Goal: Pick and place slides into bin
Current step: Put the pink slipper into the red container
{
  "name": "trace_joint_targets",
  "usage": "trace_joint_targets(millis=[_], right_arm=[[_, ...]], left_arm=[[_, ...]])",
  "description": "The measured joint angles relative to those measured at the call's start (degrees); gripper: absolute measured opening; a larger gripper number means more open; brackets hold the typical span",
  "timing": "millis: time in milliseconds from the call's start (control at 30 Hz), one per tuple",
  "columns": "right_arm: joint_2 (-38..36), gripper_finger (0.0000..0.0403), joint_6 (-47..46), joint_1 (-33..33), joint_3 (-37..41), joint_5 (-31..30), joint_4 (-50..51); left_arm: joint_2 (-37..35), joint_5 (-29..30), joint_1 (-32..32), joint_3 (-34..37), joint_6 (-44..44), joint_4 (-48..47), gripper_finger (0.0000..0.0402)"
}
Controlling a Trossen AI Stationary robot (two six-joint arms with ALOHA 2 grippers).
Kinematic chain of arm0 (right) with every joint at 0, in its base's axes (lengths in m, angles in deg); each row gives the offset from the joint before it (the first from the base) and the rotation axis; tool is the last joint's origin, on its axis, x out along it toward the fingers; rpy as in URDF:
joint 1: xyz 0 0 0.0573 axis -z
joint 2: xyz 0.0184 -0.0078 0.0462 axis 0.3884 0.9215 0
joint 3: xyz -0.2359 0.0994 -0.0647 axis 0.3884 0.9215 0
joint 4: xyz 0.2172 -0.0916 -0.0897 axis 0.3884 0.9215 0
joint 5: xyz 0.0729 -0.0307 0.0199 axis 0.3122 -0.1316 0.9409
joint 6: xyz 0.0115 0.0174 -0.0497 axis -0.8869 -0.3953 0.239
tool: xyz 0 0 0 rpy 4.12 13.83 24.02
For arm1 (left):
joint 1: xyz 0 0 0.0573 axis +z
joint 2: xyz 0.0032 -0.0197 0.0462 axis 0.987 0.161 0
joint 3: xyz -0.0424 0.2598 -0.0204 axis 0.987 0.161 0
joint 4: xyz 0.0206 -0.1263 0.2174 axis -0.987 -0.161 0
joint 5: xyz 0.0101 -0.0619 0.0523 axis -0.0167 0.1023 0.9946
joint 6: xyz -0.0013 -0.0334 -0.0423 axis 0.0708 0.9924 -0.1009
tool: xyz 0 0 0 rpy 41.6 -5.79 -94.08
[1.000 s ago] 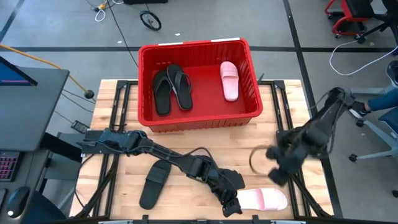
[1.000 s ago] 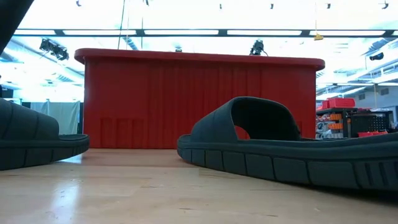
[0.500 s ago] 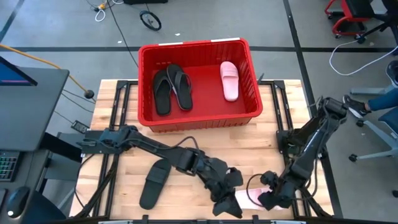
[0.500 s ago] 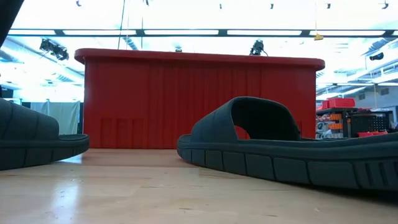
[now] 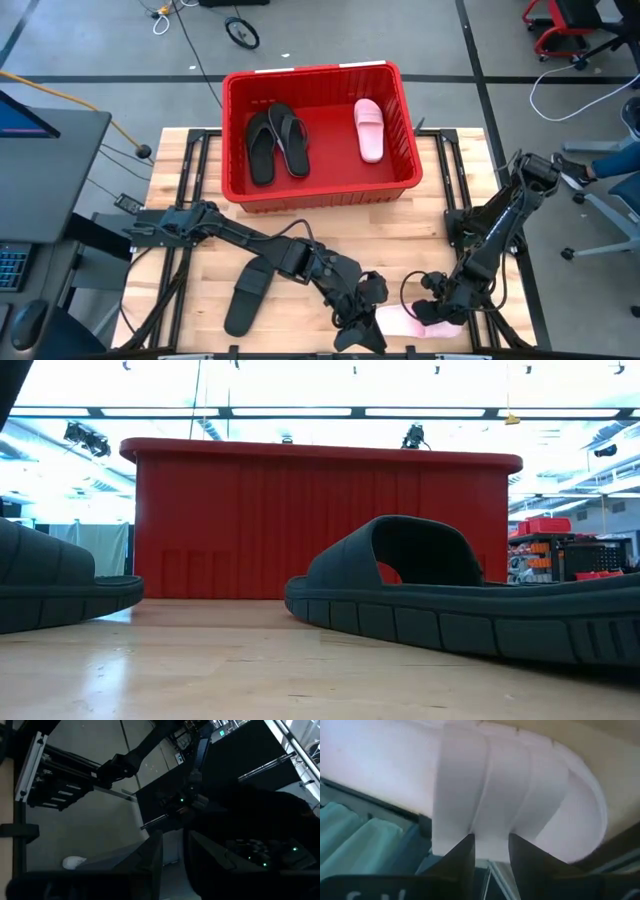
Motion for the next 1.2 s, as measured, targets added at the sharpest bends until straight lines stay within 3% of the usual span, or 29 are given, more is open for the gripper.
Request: trace_joint_targets(millis=[133,267,467,600,900,1000,1200], right_arm=[[0.0,0.0124,3.4,0.5,1.8,-7.2,-1.0],[0.0,0.0123,7.7,5.0,2.3,-12.8,-2.0],[0.0,0.0122,23.9,15.1,2.2,-12.4,-0.7],[-1.3,0.0120,35.6,18.6,0.1,-10.3,0.6],[-7.7,0.0106,37.6,17.4,-2.7,-8.9,19.8],[-8.3,0.0106,38.3,17.3,0.1,-7.3,16.6],[-7.6,0.0106,34.4,18.2,8.1,-5.2,-1.7]], left_arm=[[0.0,0.0,0.2,0.0,-0.6,0.0,0.0096],[0.0,0.0,0.9,0.0,-0.6,0.0,0.0096],[0.0,0.0,2.6,0.0,0.7,0.0,0.0091],[0.0,0.0,3.4,0.0,1.7,0.0,0.0085],[0.0,0.0,3.2,0.0,1.9,0.3,0.0085],[0.0,0.0,3.1,0.0,1.9,0.3,0.0086],[0.0,0.0,3.1,0.0,1.9,0.3,0.0079]])
